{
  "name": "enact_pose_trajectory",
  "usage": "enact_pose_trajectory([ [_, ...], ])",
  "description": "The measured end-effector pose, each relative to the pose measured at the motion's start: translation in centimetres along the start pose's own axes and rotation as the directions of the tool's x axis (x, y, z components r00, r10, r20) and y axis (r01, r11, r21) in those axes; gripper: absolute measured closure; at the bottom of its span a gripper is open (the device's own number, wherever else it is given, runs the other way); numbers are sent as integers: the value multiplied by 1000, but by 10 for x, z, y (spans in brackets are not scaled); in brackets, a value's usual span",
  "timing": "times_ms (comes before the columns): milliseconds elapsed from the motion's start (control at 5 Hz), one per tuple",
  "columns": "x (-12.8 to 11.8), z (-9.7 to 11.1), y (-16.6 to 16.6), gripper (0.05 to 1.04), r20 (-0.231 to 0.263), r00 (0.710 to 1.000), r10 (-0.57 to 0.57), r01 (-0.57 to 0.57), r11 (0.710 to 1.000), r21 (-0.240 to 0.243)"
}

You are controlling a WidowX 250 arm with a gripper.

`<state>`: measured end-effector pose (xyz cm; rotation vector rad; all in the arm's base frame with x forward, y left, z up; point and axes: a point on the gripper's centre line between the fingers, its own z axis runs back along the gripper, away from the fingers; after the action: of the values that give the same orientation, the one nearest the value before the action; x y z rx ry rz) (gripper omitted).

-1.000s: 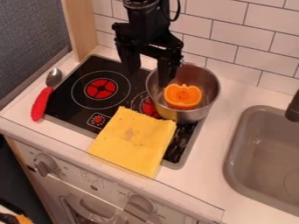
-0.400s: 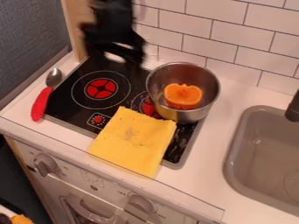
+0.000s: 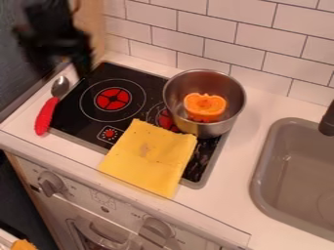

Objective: Move the red spoon to the upper side of the left burner

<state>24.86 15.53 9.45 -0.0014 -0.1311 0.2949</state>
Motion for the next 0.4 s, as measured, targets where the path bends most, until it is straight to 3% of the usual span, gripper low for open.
enact_pose_trajectory([
  [400, 8, -40, 33, 83, -79, 994, 73, -70, 996, 47],
])
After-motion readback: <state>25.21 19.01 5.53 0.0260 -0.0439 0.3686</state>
